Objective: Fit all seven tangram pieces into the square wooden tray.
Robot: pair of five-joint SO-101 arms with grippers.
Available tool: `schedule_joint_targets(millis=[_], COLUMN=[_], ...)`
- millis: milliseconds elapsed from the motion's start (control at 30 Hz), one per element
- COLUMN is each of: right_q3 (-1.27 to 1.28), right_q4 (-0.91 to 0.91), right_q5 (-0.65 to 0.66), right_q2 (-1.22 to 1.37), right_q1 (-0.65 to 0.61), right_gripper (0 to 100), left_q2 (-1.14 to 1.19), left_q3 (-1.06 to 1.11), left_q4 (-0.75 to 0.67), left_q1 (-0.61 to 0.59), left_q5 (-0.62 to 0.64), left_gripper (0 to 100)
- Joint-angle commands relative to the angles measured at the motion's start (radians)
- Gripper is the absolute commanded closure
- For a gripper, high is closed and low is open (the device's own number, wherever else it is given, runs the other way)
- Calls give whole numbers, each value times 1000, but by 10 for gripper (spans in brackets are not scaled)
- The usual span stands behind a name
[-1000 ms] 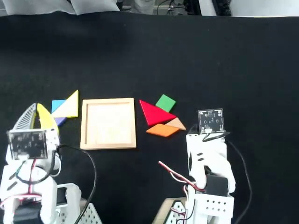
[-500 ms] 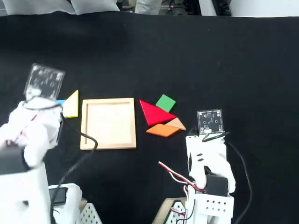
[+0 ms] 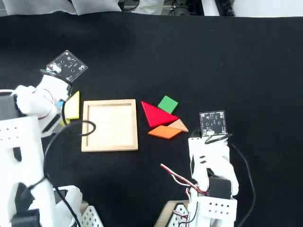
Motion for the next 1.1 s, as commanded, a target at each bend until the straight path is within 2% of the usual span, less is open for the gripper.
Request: schedule_joint_targets(millis=[0, 233, 567, 867, 1067], right_q3=[-1, -1, -1, -1, -1], right_q4=[5, 5, 5, 5, 46], right_q5=[5, 5, 5, 5, 5], right_q2=[-82, -82, -82, -82, -82], right_q1=[9, 9, 8, 6, -83], right_gripper=[983, 983, 983, 983, 983], left_q2=[98, 318, 565, 750, 813], left_q3=[-42, -51, -51, -53, -56], left_q4=[-55, -69, -238, -445, -502], left_q1=[-44, -7, -5, -31, -41], left_q5=[-44, -44, -91, -92, -92], left_gripper=[762, 762, 758, 757, 757])
